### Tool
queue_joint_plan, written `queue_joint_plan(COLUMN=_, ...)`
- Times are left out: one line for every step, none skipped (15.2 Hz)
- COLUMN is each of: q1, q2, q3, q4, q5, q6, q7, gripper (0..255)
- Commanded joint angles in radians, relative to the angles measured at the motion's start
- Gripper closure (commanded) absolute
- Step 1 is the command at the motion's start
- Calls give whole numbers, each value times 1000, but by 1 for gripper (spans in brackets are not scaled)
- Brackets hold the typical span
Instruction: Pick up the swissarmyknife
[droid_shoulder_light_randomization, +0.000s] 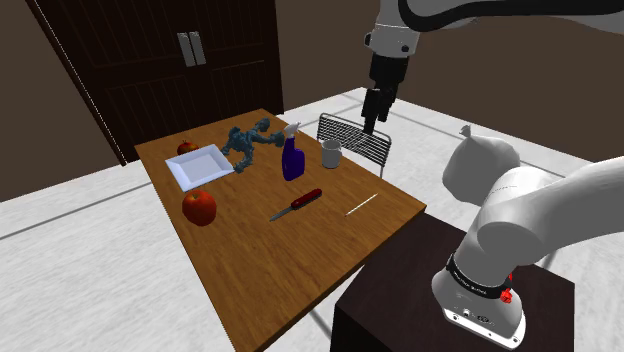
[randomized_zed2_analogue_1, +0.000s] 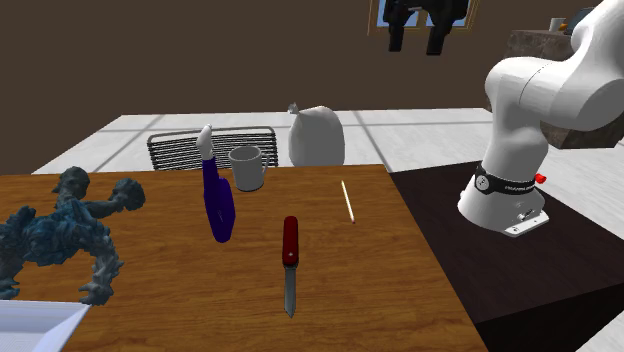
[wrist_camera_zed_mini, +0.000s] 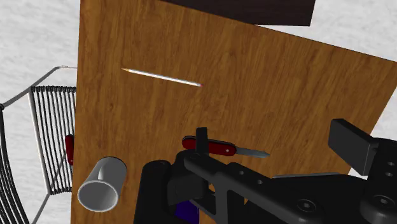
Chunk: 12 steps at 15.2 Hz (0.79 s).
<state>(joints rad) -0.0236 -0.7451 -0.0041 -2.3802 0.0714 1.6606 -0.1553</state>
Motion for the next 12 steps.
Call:
queue_joint_plan(q1=0, q2=0, q3=0, q4=0, q5=0, q6=0, q7=0, gripper=0)
queue_joint_plan(q1=8, q2=25, q3=-7, q4=-10, q5=-7, q6=32, q7=-35, gripper=0)
queue_joint_plan(q1=17, q2=51, q3=-14, q4=-19, q5=-14, q6=64, q7=-69, gripper=0)
queue_joint_plan(q1=26, q2=78, q3=-21, q4=-27, q5=-20, q6=96, q7=-103, gripper=0)
queue_joint_plan(q1=34, q2=107, q3=-28, q4=-33, q5=-27, q6=127, q7=-137, gripper=0)
queue_joint_plan(q1=42, q2=136, q3=-34, q4=-38, q5=-32, q6=159, q7=-170, gripper=0)
queue_joint_plan(q1=51, q2=167, q3=-40, q4=-41, q5=-37, q6=190, q7=-203, gripper=0)
queue_joint_plan(q1=59, q2=199, q3=-46, q4=-43, q5=-42, q6=221, q7=-236, gripper=0)
queue_joint_plan(q1=67, q2=231, q3=-51, q4=-44, q5=-47, q6=252, q7=-269, gripper=0)
queue_joint_plan(q1=75, q2=265, q3=-56, q4=-43, q5=-51, q6=282, q7=-301, gripper=0)
queue_joint_plan(q1=83, q2=299, q3=-60, q4=-41, q5=-54, q6=312, q7=-333, gripper=0)
queue_joint_plan(q1=91, q2=334, q3=-64, q4=-37, q5=-57, q6=342, q7=-365, gripper=0)
